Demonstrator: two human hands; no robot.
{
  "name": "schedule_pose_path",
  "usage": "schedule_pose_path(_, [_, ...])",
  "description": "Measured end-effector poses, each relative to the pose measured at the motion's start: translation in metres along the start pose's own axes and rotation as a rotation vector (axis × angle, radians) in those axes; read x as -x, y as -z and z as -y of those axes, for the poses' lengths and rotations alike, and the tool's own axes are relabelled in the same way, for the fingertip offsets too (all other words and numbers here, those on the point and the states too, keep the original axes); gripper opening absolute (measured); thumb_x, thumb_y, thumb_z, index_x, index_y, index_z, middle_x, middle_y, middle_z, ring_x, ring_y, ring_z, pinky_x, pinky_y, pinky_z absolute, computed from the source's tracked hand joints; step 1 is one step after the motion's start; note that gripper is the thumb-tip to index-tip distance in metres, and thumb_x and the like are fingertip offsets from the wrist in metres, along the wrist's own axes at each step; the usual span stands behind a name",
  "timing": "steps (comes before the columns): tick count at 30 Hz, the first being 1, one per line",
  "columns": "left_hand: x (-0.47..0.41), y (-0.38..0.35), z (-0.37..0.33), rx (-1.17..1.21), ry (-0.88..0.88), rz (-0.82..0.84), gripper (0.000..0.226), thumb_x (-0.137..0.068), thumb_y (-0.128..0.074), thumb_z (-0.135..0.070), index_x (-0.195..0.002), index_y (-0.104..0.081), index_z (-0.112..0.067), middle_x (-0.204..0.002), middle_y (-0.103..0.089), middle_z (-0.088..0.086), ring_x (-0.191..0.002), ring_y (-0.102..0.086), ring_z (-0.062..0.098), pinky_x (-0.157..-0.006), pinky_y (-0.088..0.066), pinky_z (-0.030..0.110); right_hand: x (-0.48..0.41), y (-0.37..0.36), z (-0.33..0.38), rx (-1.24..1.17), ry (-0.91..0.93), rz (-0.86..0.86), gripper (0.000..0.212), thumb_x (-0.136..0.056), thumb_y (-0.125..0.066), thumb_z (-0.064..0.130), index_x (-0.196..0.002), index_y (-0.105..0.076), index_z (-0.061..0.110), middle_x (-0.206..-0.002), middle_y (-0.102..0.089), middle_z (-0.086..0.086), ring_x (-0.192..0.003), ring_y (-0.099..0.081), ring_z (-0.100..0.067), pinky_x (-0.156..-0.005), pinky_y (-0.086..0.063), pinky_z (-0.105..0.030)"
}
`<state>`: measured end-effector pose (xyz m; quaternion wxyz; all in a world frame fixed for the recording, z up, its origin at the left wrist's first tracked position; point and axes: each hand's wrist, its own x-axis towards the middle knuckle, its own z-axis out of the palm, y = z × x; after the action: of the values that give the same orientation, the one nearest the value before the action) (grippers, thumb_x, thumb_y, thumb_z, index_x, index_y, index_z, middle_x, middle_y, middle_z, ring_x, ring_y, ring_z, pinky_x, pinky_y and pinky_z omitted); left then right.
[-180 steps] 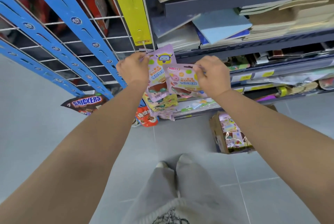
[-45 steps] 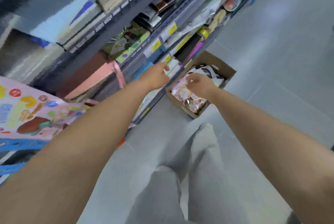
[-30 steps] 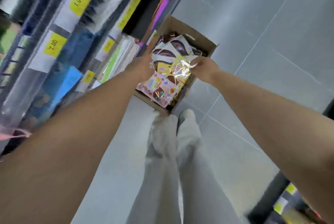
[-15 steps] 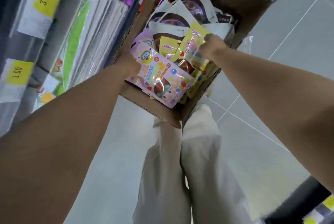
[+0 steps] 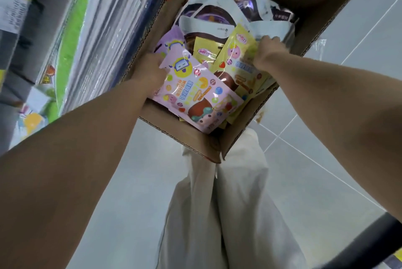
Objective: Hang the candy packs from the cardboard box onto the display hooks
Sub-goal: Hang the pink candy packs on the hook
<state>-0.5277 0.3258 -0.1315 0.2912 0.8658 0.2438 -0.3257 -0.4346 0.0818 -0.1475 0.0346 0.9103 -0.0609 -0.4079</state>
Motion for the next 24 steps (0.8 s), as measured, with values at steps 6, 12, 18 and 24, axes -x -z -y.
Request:
schedule_pose_path(6, [0.043, 0.037, -0.035, 0.047, -0.184, -0.091, 0.015, -0.092, -0.051, -0.011, -0.097, -0.065, -0.007, -0.096, -0.065, 0.016, -0.089, -0.059, 0.031, -0.076, -0.046, 0.035, 0.047, 0.036, -0.008, -0.125, 0.185, -0.07, 0.024, -0.094, -0.047, 0.02, -0.116, -0.052, 0.014, -0.117, -0.059, -0.012, -0.11, -0.055, -0.034, -0.088, -0.045, -0.038])
schedule_pose_path(12, [0.108, 0.096, -0.078, -0.205, -0.383, -0.085, 0.032, -0.093, -0.044, -0.007, -0.118, -0.063, -0.016, -0.114, -0.056, 0.018, -0.108, -0.052, 0.036, -0.081, -0.043, 0.039, 0.131, 0.097, 0.001, -0.112, 0.464, -0.216, 0.016, -0.094, -0.045, 0.019, -0.107, -0.055, 0.016, -0.102, -0.064, -0.015, -0.097, -0.058, -0.036, -0.075, -0.04, -0.035])
schedule_pose_path(18, [0.201, 0.162, -0.108, -0.237, -0.34, -0.262, 0.033, -0.091, -0.042, -0.006, -0.115, -0.062, -0.019, -0.113, -0.052, 0.014, -0.114, -0.046, 0.032, -0.077, -0.039, 0.038, 0.229, 0.174, 0.009, -0.044, 0.65, -0.288, 0.015, -0.095, -0.046, 0.018, -0.102, -0.06, 0.017, -0.097, -0.067, -0.011, -0.092, -0.06, -0.033, -0.071, -0.042, -0.033])
schedule_pose_path(24, [0.331, 0.204, -0.114, -0.276, -0.232, -0.464, 0.038, -0.09, -0.047, -0.001, -0.118, -0.06, -0.023, -0.118, -0.053, 0.011, -0.117, -0.044, 0.03, -0.072, -0.04, 0.038, 0.352, 0.223, 0.015, 0.019, 0.772, -0.525, 0.021, -0.096, -0.04, 0.016, -0.11, -0.056, 0.017, -0.098, -0.066, -0.013, -0.091, -0.06, -0.036, -0.073, -0.036, -0.032])
